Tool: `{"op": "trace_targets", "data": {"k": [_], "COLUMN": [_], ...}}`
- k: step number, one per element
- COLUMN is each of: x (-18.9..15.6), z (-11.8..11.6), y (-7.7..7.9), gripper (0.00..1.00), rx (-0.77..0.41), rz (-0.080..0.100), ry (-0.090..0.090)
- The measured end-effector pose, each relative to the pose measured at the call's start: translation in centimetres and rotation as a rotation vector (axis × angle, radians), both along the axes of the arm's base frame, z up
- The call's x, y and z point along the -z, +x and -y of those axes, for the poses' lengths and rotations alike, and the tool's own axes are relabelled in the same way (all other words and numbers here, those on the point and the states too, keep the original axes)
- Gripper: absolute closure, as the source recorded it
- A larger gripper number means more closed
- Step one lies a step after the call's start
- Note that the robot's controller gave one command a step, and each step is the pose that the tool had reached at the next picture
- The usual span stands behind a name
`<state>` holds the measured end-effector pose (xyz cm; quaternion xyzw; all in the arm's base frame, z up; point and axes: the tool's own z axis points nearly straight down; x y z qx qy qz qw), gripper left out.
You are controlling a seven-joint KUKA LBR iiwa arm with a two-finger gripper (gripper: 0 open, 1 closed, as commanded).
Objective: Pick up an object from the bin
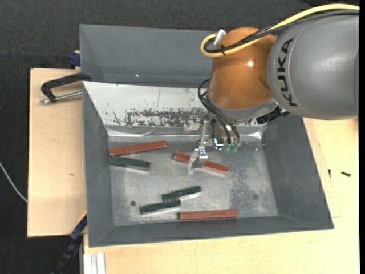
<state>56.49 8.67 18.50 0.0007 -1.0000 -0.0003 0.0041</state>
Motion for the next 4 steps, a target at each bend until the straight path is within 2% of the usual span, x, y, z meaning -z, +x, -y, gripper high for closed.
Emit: {"op": "trace_targets", "data": {"k": [1, 2, 3, 4], "x": [-0.5, 4.0, 10.7, 10.7], "z": [0.0, 1.5, 3.8, 3.8], "y": [0.2, 1.4, 3.6, 3.6], "gripper": [0.0, 0.0, 1.0, 1.0], "rx": [0.001, -0.02, -0.246, -0.246], "rz": [0.009, 0.017, 0.008, 0.008], "ry": [0.001, 0.002, 0.002, 0.002]}}
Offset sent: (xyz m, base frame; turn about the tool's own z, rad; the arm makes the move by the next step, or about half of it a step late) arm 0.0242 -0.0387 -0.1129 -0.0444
